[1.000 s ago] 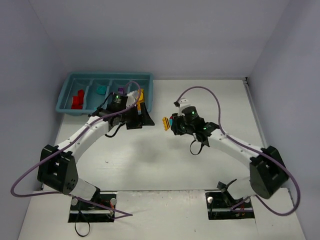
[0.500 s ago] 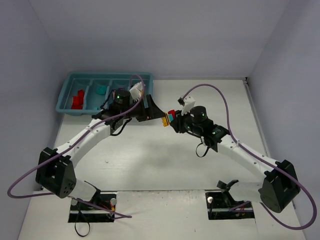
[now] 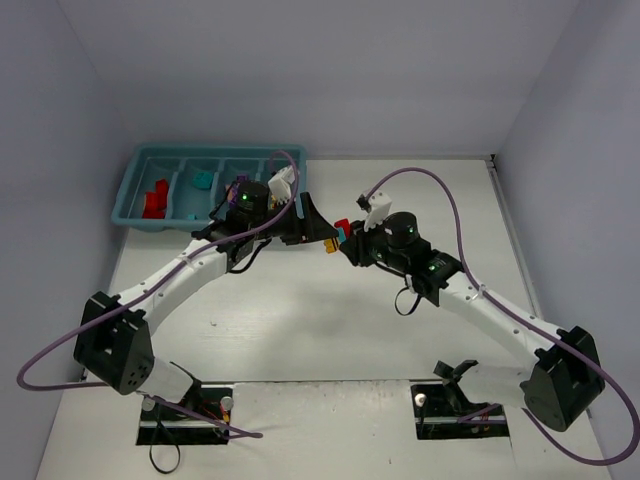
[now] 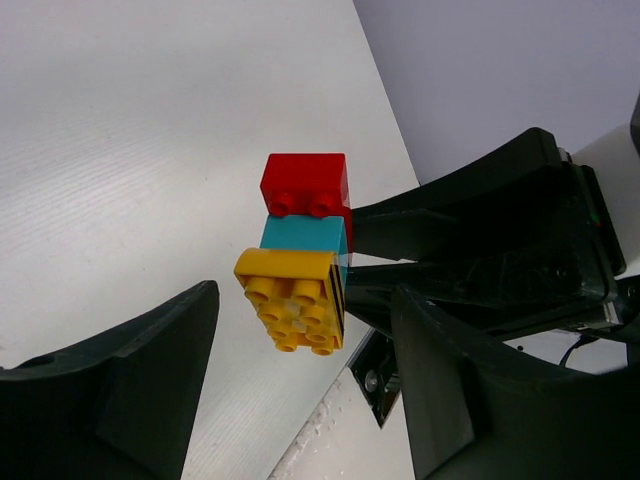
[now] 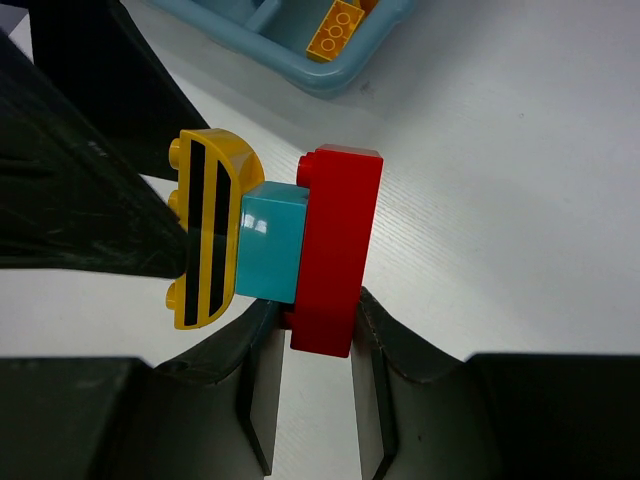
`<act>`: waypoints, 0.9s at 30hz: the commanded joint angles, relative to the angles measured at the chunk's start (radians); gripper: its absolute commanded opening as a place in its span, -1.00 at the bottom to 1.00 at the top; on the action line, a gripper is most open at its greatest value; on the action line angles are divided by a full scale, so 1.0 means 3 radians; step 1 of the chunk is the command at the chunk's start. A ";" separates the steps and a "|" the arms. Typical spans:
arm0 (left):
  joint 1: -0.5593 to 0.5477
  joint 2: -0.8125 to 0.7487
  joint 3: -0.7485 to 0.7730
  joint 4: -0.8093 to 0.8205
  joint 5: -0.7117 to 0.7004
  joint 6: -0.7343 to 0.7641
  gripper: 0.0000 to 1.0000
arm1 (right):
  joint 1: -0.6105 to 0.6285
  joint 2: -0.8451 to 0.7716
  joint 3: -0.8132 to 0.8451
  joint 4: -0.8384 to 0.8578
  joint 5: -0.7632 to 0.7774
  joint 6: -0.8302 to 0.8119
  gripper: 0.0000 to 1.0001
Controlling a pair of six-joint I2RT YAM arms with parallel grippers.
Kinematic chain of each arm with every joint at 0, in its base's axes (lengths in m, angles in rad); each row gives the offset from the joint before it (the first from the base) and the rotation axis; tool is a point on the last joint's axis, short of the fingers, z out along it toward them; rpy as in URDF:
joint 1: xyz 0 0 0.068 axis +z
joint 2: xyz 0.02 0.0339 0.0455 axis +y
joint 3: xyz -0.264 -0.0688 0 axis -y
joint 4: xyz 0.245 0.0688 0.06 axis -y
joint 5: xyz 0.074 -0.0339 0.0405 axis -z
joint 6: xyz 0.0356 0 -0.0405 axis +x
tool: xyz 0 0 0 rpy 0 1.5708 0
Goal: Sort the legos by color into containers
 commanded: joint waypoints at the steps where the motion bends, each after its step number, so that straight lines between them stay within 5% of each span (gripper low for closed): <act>1: -0.0022 -0.0036 0.0157 0.0218 -0.0025 0.0035 0.15 | 0.0018 -0.0132 0.0070 0.0282 -0.0059 -0.0064 -1.00; 9: -0.0057 0.0020 0.0183 0.0279 -0.0010 0.0030 -0.23 | 0.0018 -0.0167 0.0076 0.0277 -0.0074 -0.0105 -1.00; 15: -0.0063 0.0030 0.0168 0.0295 0.0021 0.0045 -0.93 | 0.0018 -0.0193 0.0030 0.0272 -0.0059 -0.0125 -1.00; 27: -0.0068 0.0071 0.0203 0.0177 0.0169 0.0117 -1.00 | 0.0008 -0.0269 -0.0027 0.0257 -0.0039 -0.0126 -1.00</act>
